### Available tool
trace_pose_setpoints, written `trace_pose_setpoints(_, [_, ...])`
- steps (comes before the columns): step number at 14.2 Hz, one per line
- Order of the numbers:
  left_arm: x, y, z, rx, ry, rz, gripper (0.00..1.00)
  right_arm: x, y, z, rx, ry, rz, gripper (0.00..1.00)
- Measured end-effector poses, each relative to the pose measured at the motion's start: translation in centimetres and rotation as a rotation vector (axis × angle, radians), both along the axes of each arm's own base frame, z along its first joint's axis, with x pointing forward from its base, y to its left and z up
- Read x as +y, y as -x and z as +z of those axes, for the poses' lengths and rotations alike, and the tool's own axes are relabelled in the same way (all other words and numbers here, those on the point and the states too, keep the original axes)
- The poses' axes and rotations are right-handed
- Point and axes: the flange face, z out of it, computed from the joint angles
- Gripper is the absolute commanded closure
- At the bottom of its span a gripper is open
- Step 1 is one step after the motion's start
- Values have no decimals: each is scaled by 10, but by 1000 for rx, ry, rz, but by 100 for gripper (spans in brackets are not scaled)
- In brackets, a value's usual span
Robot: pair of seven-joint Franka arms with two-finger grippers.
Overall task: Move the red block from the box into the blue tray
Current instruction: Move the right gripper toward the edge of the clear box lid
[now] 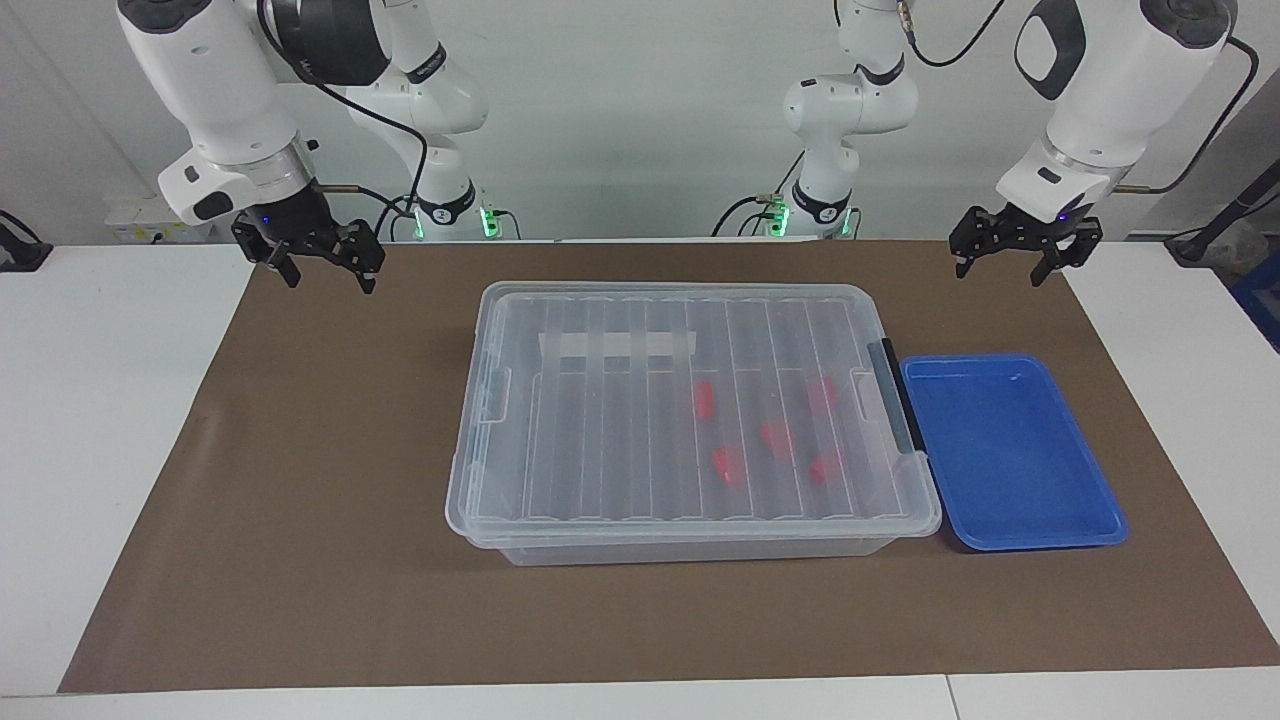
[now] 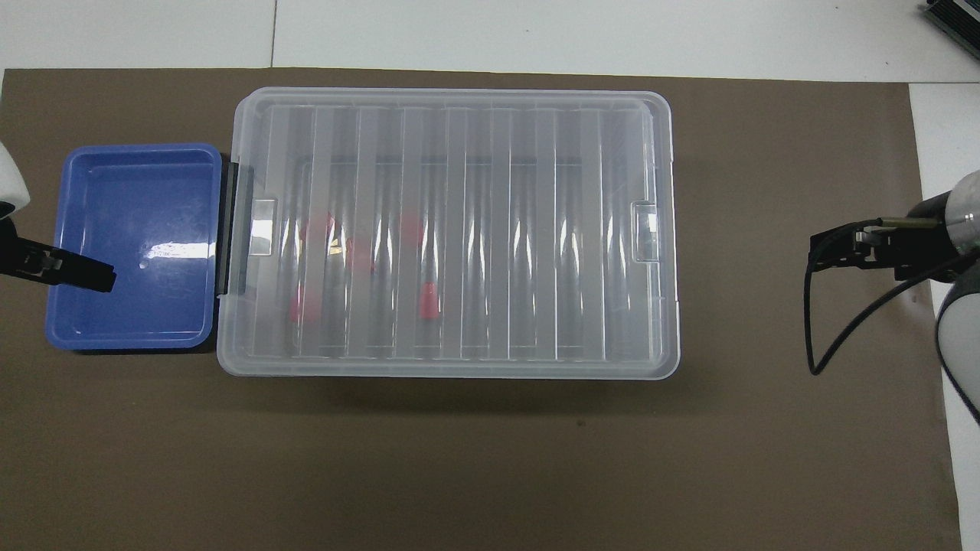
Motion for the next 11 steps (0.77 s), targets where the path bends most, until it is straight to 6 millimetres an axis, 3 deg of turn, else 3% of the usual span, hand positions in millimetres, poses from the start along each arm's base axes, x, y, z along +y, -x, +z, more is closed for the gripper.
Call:
trace_pose_setpoints(7, [0, 0, 0, 0, 0, 0, 0, 0, 1, -5, 3, 0, 0, 0])
trace_pose_setpoints(11, [0, 0, 0, 0, 0, 0, 0, 7, -5, -25, -74, -3, 15, 0])
